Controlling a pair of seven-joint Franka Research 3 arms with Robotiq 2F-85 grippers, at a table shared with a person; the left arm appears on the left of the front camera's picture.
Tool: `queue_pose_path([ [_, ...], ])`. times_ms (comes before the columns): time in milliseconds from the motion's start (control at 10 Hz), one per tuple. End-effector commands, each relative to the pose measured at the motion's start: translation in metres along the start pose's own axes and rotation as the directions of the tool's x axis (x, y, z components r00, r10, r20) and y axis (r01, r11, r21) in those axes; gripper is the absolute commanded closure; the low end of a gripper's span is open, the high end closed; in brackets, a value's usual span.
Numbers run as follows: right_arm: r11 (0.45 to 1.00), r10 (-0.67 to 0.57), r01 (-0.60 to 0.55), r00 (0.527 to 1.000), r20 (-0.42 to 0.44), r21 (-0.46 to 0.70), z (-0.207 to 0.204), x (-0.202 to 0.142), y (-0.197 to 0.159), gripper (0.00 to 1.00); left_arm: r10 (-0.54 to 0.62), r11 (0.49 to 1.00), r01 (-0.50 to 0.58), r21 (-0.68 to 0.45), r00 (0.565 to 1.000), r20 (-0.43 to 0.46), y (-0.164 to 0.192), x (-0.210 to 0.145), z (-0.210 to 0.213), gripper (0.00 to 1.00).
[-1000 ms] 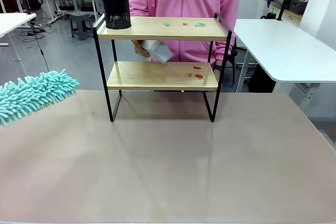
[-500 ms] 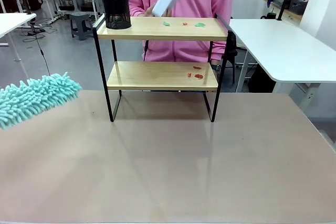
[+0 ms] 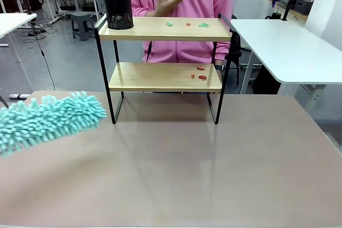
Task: Clean the shelf.
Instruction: Clean the specific tier of the Shelf with the Duster once objects are removed.
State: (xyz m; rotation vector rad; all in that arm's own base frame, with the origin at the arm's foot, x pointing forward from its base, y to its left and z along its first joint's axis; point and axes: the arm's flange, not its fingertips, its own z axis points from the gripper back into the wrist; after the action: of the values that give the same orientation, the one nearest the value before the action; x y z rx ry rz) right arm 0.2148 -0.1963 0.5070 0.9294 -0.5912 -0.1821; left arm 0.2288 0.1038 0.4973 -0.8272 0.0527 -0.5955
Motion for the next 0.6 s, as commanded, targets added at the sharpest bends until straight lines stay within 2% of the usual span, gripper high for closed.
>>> queue_pose_path([
  [0, 1.0, 0.025, -0.025, 1.0, 0.009, 0.015, 0.0, 0.002, 0.002, 0.0, -0.082, 0.996, 0.08, 0.032, 0.994, 0.068, -0.026, 0.031, -0.039, 0.88],
  [100, 1.0, 0.025, -0.025, 1.0, 0.009, 0.015, 0.0, 0.002, 0.002, 0.0, -0.11, 0.992, 0.104, 0.07, 0.99, 0.09, -0.043, 0.047, -0.057, 0.88],
  [200, 1.0, 0.025, -0.025, 1.0, 0.009, 0.015, 0.0, 0.002, 0.002, 0.0, -0.108, 0.989, 0.09, 0.116, 0.981, 0.161, -0.058, 0.062, -0.074, 0.88],
  [400, 1.0, 0.025, -0.025, 1.0, 0.009, 0.015, 0.0, 0.002, 0.002, 0.0, -0.039, 0.993, 0.006, 0.116, 0.959, 0.282, -0.082, 0.088, -0.102, 0.88],
  [500, 1.0, 0.025, -0.025, 1.0, 0.009, 0.015, 0.0, 0.002, 0.002, 0.0, 0.012, 0.995, -0.028, 0.098, 0.987, 0.162, -0.081, 0.096, -0.108, 0.88],
])
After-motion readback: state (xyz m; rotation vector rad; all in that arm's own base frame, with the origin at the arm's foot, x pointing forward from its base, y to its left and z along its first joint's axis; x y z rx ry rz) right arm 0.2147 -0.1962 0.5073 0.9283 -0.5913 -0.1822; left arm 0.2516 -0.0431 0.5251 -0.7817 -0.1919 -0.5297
